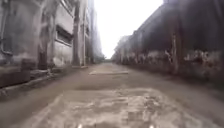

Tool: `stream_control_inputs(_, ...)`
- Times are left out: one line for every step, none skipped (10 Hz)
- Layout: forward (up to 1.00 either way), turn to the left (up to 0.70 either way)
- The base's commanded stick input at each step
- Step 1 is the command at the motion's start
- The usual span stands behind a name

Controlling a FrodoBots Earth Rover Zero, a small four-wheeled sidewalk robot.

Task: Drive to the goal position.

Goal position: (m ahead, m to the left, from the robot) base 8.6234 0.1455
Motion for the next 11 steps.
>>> stream_control_inputs(0.7,0.0)
stream_control_inputs(0.7,0.0)
stream_control_inputs(0.7,0.0)
stream_control_inputs(0.7,0.0)
stream_control_inputs(0.7,0.0)
stream_control_inputs(0.7,0.0)
stream_control_inputs(0.7,0.0)
stream_control_inputs(0.7,0.0)
stream_control_inputs(0.7,0.0)
stream_control_inputs(0.7,0.0)
stream_control_inputs(0.7,0.0)
